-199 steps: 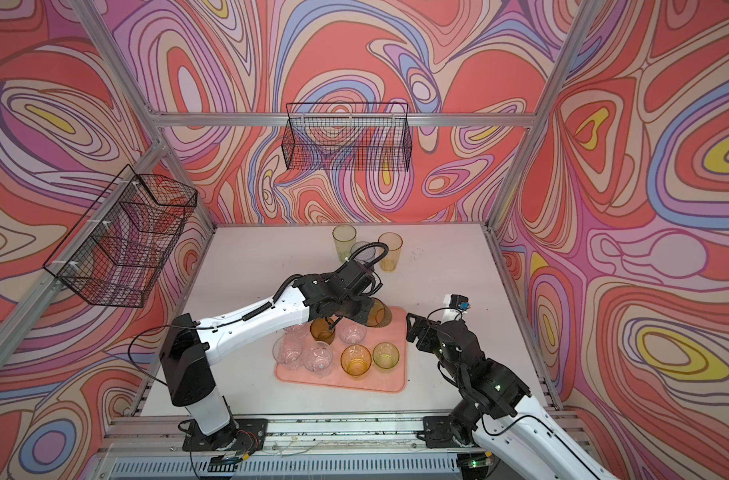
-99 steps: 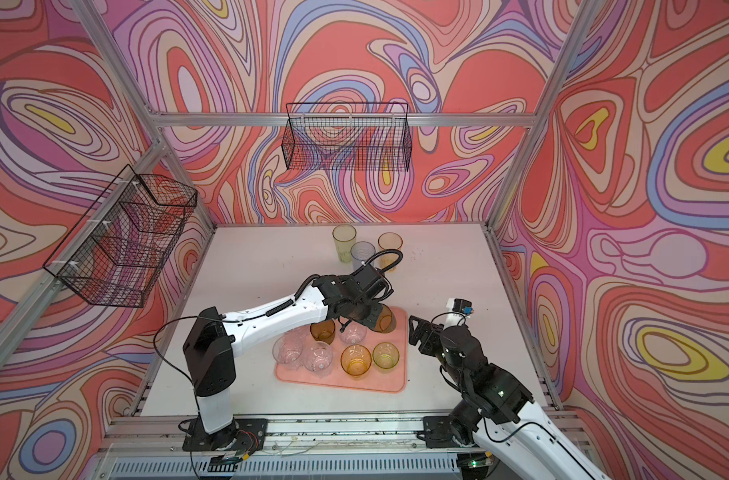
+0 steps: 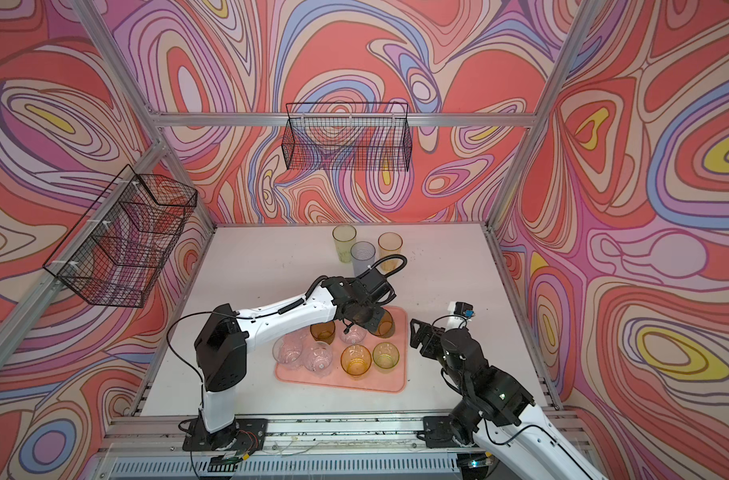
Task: Place the glasses into the tray
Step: 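Lower the amber glass onto the tray and open the left gripper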
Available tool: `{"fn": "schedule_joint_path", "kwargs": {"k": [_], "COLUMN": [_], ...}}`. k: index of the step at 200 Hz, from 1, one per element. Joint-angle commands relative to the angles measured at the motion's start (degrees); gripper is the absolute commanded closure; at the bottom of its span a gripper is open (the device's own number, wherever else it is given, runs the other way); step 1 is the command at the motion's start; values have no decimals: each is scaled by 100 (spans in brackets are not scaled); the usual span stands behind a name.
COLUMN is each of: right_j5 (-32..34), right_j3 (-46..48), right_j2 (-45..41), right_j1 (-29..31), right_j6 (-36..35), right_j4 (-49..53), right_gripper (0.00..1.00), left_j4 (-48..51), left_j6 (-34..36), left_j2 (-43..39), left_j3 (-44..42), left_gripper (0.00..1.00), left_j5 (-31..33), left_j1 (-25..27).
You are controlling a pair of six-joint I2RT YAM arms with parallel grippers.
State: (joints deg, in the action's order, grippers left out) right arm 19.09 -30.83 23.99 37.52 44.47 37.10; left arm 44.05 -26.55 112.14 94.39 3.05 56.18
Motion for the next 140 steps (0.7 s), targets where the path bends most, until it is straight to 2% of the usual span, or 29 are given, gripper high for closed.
{"fn": "schedule_joint_path", "kwargs": {"k": [1,32,56,95,126,140], "right_j5": [60,18,13,-19,-70,-94], "right_j3": [13,47,51,42,8,6], "right_j2": [-52,-26,22,69,110,140], "right_j1": [-25,-25,-25,-25,-25,-26], "right_j6": [34,65,62,79,105,130], "right_j4": [110,64,58,31,20,8], "right_gripper": [3,3,2,3,3,3], "left_j4": [208,243,262,271,289,229], "left_j6": [75,88,112,138,180,247], "left_j2": [122,151,175,212,206,153], "left_j3": [236,260,274,310,392,379], "left_gripper": [91,87,78,75,67,61], "left_j5": [29,44,17,-43,-71,-71], "left_j1": [42,53,59,86,94,88]}}
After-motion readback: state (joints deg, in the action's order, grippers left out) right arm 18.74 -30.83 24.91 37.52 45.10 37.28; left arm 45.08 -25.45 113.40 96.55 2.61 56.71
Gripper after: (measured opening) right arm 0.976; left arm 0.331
